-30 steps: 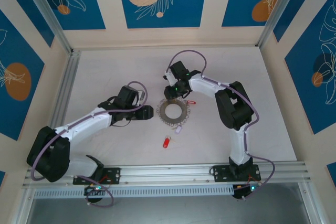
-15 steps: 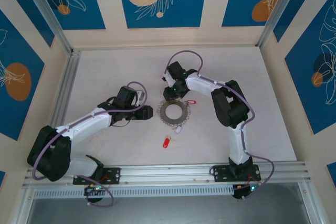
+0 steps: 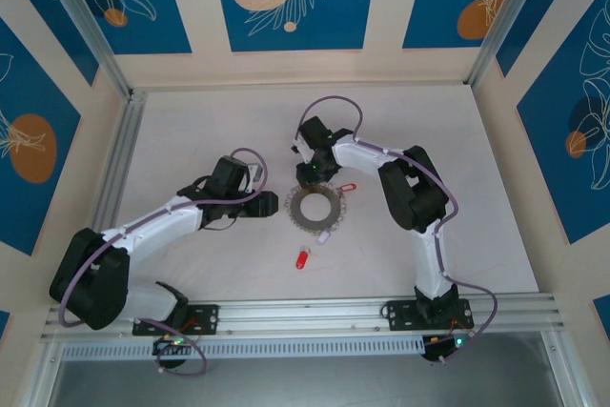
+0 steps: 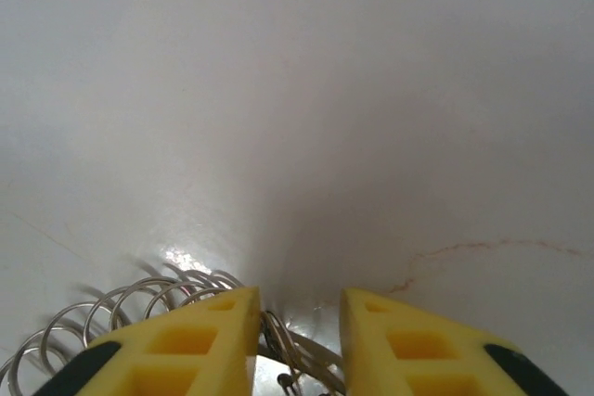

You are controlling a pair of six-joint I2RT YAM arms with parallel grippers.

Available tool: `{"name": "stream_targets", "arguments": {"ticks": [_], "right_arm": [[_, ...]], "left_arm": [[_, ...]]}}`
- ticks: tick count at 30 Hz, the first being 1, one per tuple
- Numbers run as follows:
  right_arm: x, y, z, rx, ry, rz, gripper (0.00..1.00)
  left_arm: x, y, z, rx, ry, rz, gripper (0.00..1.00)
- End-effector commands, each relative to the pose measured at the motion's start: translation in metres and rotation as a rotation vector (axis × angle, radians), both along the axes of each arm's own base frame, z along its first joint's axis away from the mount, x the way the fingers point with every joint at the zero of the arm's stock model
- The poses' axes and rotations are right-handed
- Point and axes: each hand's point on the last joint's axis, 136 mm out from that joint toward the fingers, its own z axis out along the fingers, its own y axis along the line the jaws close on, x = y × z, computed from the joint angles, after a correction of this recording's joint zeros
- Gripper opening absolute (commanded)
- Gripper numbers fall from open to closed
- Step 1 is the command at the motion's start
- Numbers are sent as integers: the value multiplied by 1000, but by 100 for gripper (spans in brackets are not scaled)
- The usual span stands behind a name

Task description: Put the keys on the keyring

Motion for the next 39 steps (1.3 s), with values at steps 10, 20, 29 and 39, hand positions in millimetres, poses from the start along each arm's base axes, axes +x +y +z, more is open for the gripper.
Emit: {"name": "stream_targets", "arguments": {"ticks": [10,20,29,39], "right_arm": [[-5,2,20,10,-28,30,5],[-16,27,35,142,-39,110,2],[-14,33,26,179,4,91,22],[-19,19,24,182,37,72,24]], "left_arm": [[0,5,1,-1,-11,-2,62],[-2,12,1,7,-15,14,62],[-3,17,3,11,-18,23,62],[-1,18,1,6,-15,24,62]]}}
